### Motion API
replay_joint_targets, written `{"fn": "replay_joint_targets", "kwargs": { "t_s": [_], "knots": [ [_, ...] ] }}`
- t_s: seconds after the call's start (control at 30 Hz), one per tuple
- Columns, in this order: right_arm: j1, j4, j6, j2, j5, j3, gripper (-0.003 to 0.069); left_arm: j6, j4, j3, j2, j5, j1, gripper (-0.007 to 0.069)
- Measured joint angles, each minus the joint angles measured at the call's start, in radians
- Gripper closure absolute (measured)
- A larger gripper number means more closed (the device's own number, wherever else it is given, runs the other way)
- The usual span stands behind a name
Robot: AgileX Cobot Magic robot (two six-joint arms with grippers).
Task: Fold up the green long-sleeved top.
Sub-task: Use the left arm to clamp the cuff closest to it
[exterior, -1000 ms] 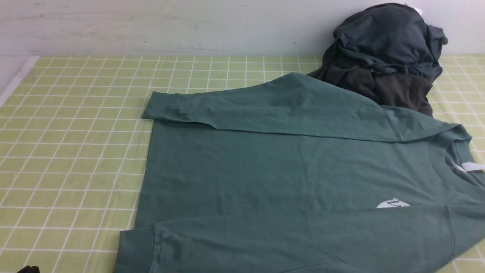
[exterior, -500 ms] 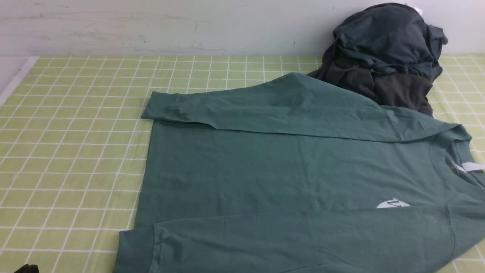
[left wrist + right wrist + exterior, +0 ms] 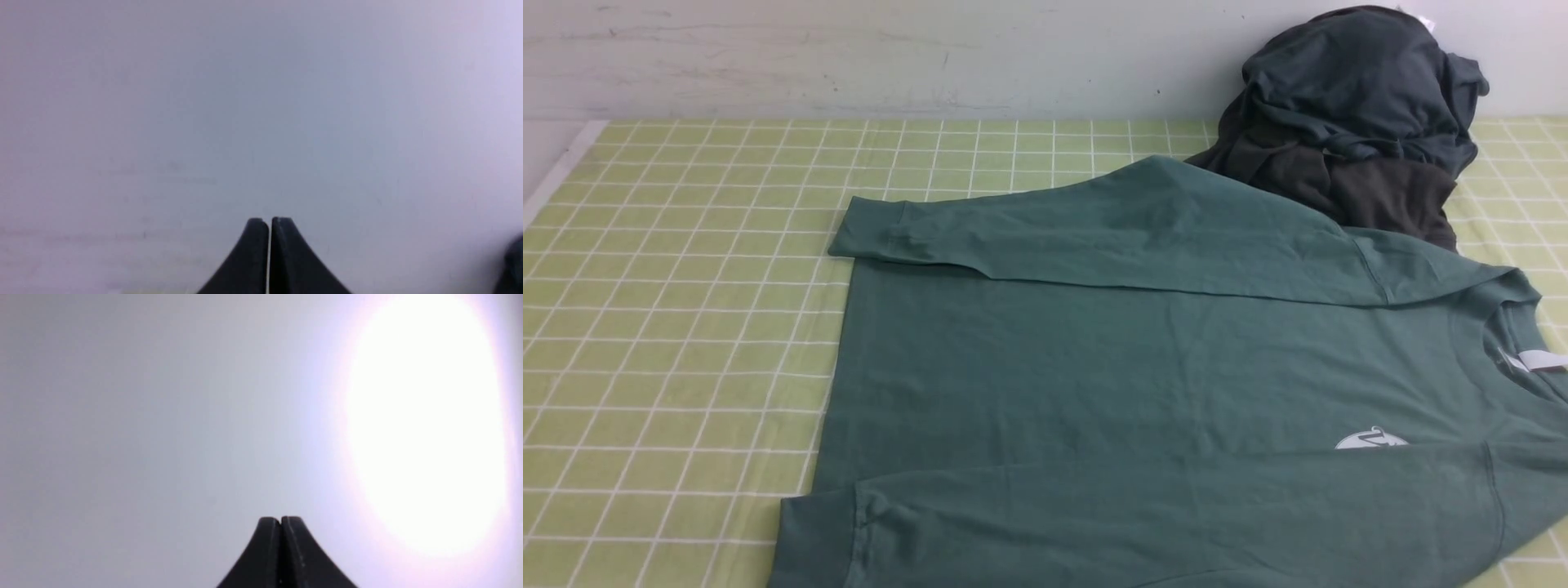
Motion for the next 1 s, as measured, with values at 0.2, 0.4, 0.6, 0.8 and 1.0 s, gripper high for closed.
{"fn": "replay_joint_targets", "kwargs": {
  "t_s": [0.2, 0.4, 0.6, 0.8, 1.0],
  "knots": [
    [0.000, 0.002, 0.132, 0.004, -0.059, -0.004, 0.0672, -0.148, -0.017, -0.056, 0.000, -0.128, 0.000, 0.0628],
    [0.000, -0.105, 0.144, 0.186, 0.232, -0.253, 0.0672, -0.056, -0.016, -0.461, 0.183, 0.232, 0.000, 0.0628],
    [0.010, -0.256, 0.161, 0.527, 0.568, -0.478, 0.0672, 0.031, -0.021, -0.721, 0.578, 0.567, 0.000, 0.0628],
    [0.197, -0.211, 0.214, 0.879, 0.916, -0.565, 0.0672, 0.059, -0.157, -0.789, 0.958, 0.993, 0.000, 0.0628],
    [0.409, -0.146, 0.088, 1.138, 1.160, -0.624, 0.0672, 0.125, -0.217, -0.789, 1.283, 1.157, -0.002, 0.0626]
  ]
}}
